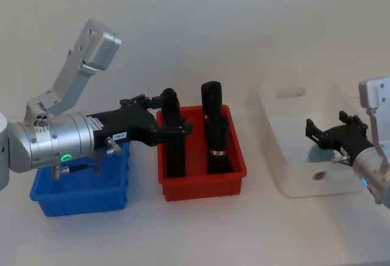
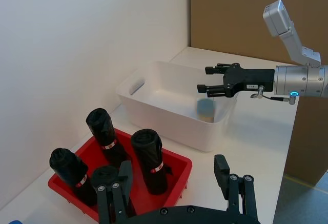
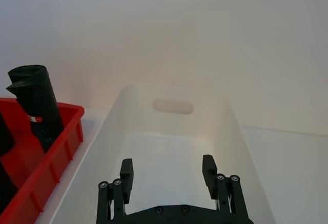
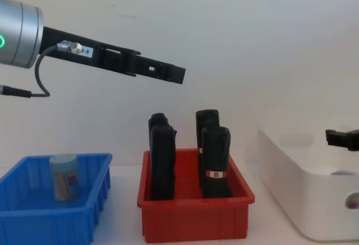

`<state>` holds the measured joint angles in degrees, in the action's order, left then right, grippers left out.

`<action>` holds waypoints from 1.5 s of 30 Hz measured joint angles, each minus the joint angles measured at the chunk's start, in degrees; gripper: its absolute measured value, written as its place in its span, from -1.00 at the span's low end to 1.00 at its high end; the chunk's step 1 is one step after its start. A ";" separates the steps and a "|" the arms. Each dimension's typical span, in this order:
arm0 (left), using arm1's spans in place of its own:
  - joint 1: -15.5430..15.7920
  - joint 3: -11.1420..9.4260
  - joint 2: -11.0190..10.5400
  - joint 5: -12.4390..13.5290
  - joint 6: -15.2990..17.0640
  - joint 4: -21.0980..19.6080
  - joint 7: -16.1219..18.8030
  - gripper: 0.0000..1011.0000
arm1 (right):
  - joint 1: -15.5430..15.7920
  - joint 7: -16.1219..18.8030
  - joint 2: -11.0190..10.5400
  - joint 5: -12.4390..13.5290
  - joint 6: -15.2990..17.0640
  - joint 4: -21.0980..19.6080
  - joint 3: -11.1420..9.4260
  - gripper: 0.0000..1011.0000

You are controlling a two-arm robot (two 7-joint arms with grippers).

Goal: Pick the cotton swabs from the blue box and place them into the white box.

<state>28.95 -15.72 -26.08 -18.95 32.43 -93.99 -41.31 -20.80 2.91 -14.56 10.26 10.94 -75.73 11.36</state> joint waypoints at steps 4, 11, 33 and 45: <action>0.00 0.00 0.00 0.00 0.00 0.00 0.00 0.99 | -0.52 0.07 0.01 -0.01 -0.36 1.29 -0.32 0.82; 0.00 0.00 0.00 0.00 0.00 0.00 0.00 0.99 | -0.68 0.10 -0.09 -0.01 -1.81 1.74 -0.68 0.98; -2.15 -1.41 0.57 0.97 -4.43 0.09 5.68 0.99 | 3.93 0.08 -1.20 1.14 -4.42 -4.04 -0.47 0.98; -5.47 -3.65 1.48 2.63 -11.27 0.27 14.48 0.99 | 10.17 0.38 -2.48 2.93 -6.06 -11.58 0.27 0.98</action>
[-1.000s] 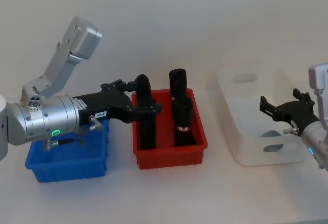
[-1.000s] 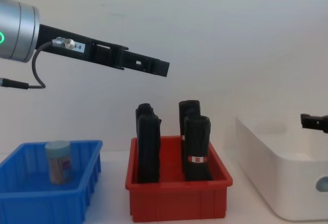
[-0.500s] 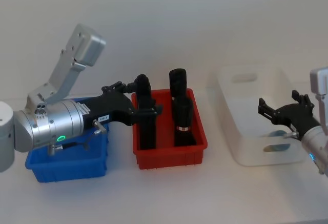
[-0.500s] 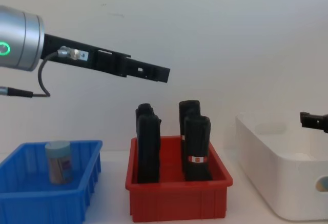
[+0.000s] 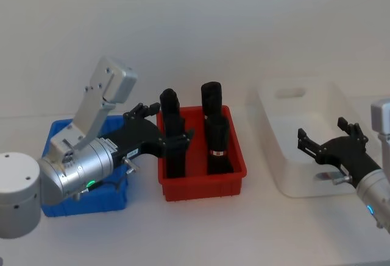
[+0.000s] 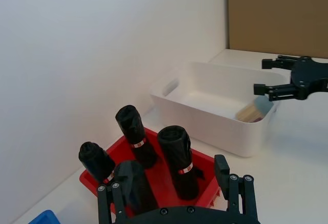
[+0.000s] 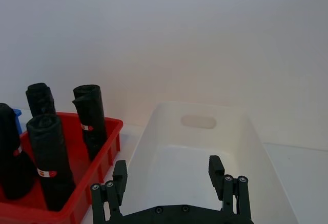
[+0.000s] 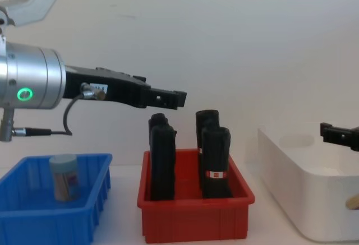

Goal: Pick the cotton swabs from the blue box and place them into the white box.

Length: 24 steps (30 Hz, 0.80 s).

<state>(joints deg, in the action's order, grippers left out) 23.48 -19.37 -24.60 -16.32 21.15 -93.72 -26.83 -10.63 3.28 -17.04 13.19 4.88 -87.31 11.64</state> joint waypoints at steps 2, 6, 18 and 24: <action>-0.43 -0.27 0.11 0.20 -0.80 0.02 1.07 0.99 | 1.26 0.06 -0.27 0.37 -0.32 -1.57 0.13 0.98; -1.76 -1.19 0.50 0.87 -3.60 0.08 4.59 0.99 | 3.28 0.17 -0.68 0.93 -0.85 -4.05 0.36 0.98; -5.20 -3.52 1.42 2.55 -10.68 0.27 13.70 0.99 | 9.68 0.44 -1.99 2.78 -2.55 -11.78 1.13 0.98; -6.77 -4.51 1.83 3.28 -13.79 0.35 17.73 0.99 | 11.22 0.51 -2.30 3.23 -2.91 -13.63 1.32 0.98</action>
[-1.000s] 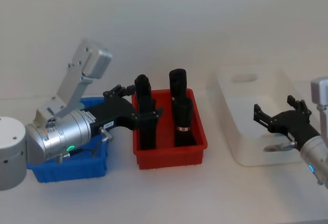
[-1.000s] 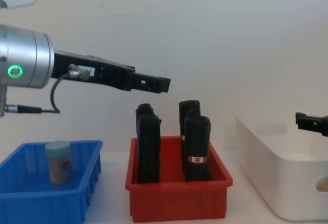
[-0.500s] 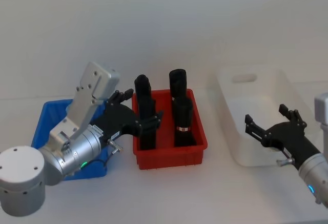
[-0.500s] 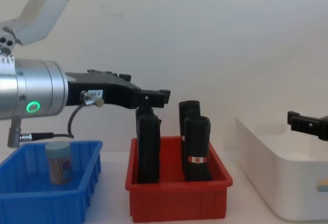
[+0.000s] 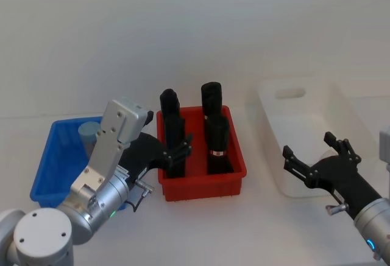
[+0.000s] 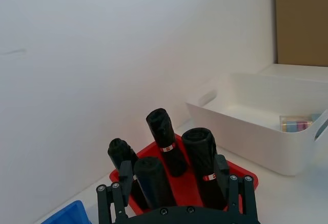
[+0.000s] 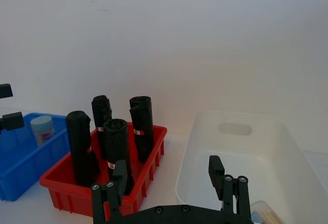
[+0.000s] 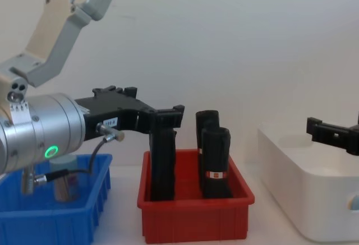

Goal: Pick the cotton swabs from the blue box and place them into the white box.

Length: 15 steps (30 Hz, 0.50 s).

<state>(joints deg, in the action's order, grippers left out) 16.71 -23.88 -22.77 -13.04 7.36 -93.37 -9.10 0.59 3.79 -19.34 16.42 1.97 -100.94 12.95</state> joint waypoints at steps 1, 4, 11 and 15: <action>-0.42 -0.28 0.13 0.24 -0.91 0.02 1.23 0.99 | 0.08 0.01 -0.02 0.02 -0.02 -0.09 0.01 0.98; -1.31 -0.88 0.38 0.68 -2.75 0.08 3.52 0.99 | 0.22 0.02 -0.04 0.07 -0.05 -0.24 0.02 0.98; -2.73 -1.87 0.77 1.40 -5.68 0.16 7.36 0.99 | 0.25 0.04 0.01 0.07 -0.05 -0.30 -0.01 0.98; -3.08 -2.08 0.87 1.56 -6.39 0.18 8.24 0.99 | 0.25 0.04 0.01 0.07 -0.05 -0.31 -0.02 0.98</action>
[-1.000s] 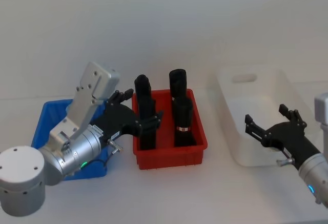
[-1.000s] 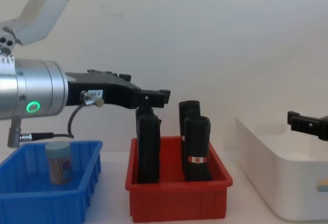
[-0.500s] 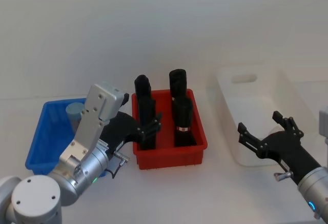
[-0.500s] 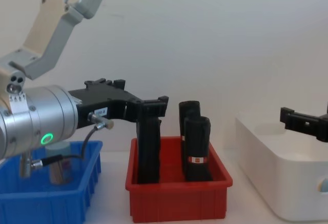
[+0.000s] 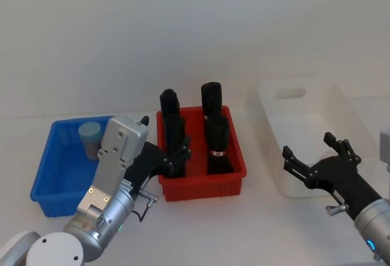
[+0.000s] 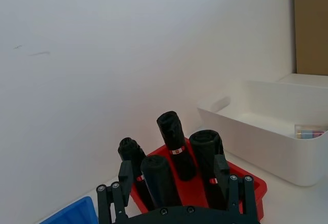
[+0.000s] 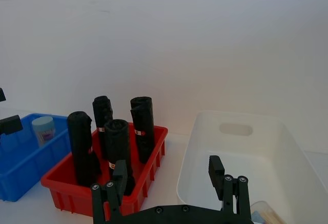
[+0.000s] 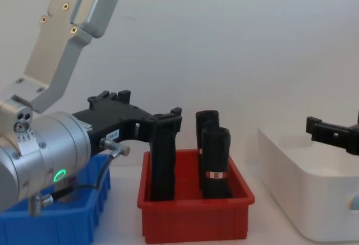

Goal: Pick the cotton swabs from the blue box and place them into the white box.

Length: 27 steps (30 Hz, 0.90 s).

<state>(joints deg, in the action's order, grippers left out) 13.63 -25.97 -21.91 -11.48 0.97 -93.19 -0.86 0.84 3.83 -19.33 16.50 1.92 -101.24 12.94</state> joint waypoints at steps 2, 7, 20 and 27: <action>-0.07 -0.04 0.02 0.03 -0.15 0.01 0.17 0.99 | 0.00 0.00 0.00 0.00 0.01 0.00 0.00 0.98; -0.08 -0.06 0.02 0.04 -0.19 0.02 0.24 0.99 | 0.00 0.00 0.00 -0.02 0.03 0.00 0.00 0.98; -0.04 -0.06 0.01 0.00 -0.19 0.02 0.25 0.99 | -0.29 0.27 0.28 -0.70 0.03 0.39 0.08 0.98; -0.04 -0.06 0.01 -0.01 -0.18 0.02 0.25 0.99 | -2.46 1.61 1.55 -2.42 0.04 2.85 0.52 0.98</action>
<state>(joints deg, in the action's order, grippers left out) 13.59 -26.02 -21.90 -11.49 0.79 -93.17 -0.61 -1.62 5.44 -17.78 14.08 1.96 -98.39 13.46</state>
